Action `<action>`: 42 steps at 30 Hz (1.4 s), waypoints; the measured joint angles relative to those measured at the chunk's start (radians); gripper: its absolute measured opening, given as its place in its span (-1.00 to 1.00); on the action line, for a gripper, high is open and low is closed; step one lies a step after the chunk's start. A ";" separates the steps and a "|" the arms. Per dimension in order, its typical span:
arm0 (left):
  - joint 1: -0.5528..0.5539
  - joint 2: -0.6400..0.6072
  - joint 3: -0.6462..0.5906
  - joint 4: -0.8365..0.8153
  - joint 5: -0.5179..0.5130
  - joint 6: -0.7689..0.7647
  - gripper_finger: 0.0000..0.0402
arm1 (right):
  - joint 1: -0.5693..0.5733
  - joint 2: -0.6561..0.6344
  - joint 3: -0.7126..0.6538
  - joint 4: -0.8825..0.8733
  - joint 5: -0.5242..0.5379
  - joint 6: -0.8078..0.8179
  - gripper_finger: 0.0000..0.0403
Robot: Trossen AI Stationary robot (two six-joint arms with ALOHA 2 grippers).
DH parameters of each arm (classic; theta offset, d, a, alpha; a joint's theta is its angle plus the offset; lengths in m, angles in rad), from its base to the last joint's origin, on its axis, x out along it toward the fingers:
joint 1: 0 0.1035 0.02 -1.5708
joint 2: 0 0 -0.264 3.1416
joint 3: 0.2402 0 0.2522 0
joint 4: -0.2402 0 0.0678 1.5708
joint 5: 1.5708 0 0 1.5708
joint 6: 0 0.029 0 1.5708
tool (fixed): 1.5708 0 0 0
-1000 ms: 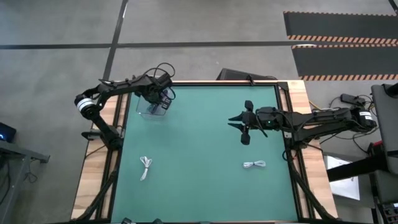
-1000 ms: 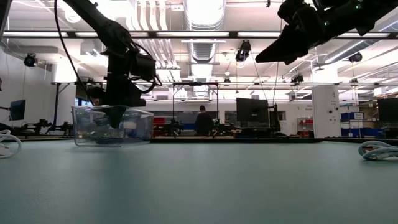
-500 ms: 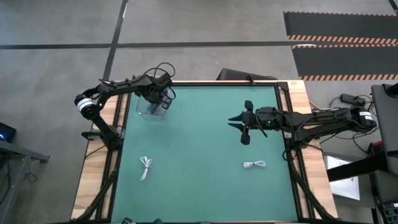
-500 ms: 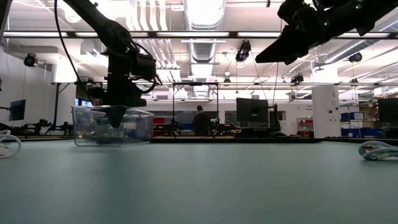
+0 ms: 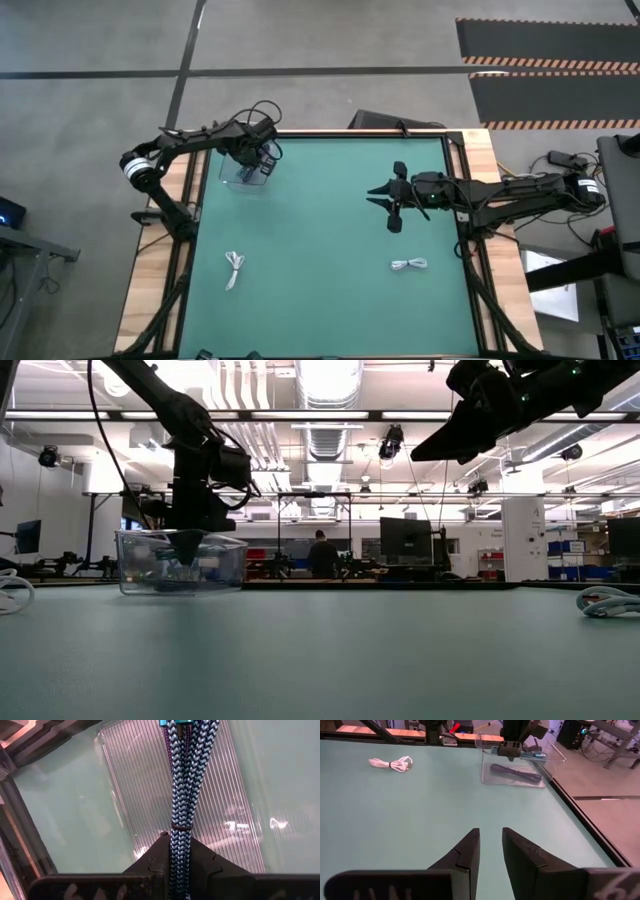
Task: Pick and place USB-C Cables
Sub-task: Put the blue charger cable into the transparent bin, then put the right white charger cable into the transparent bin
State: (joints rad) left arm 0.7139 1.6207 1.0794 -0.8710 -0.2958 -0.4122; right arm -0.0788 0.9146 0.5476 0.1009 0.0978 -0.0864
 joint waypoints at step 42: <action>-0.022 -0.077 0.008 0.015 0.000 0.011 -0.33 | 0.000 0.000 0.000 0.000 0.000 0.024 -0.64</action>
State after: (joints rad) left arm 0.6922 1.5435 1.0870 -0.8558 -0.2958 -0.4007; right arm -0.0788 0.9146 0.5476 0.1005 0.0976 -0.0623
